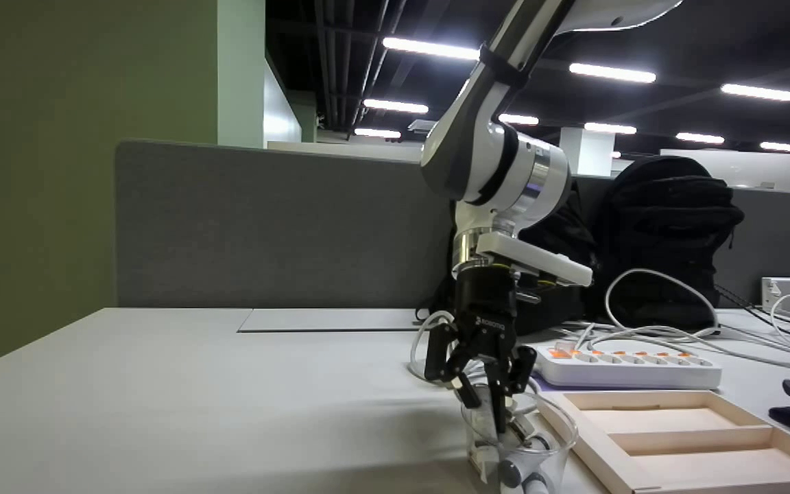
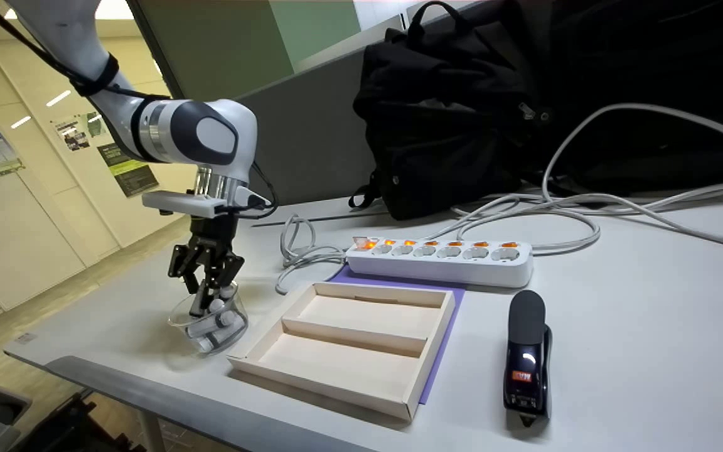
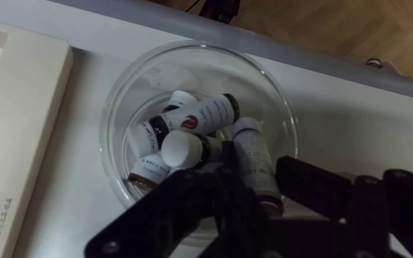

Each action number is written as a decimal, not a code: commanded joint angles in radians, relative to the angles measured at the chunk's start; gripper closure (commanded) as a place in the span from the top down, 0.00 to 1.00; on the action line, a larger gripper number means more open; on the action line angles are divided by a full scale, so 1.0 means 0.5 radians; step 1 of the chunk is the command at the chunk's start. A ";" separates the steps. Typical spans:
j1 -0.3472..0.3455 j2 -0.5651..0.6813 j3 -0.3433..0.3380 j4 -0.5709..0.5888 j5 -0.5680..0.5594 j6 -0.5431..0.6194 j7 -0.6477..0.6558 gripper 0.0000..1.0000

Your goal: Pick up one small bottle from the plastic bowl and put it in the wooden tray.

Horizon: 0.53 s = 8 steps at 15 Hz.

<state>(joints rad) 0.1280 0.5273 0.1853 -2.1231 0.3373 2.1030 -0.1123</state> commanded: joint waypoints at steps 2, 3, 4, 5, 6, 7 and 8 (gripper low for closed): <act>0.000 -0.025 -0.008 0.037 -0.037 -0.034 0.053 0.08; -0.001 -0.052 -0.005 0.035 -0.039 -0.039 0.050 0.08; -0.003 -0.096 -0.002 0.033 -0.042 -0.051 0.048 0.08; -0.005 -0.141 0.003 0.031 -0.045 -0.065 0.042 0.08; -0.008 -0.191 0.006 0.028 -0.043 -0.075 0.037 0.08; -0.011 -0.244 0.007 0.025 -0.040 -0.083 0.031 0.08; -0.016 -0.295 0.007 0.026 -0.038 -0.102 0.025 0.08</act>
<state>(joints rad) 0.1277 0.4673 0.1859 -2.1081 0.3318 2.0975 -0.1133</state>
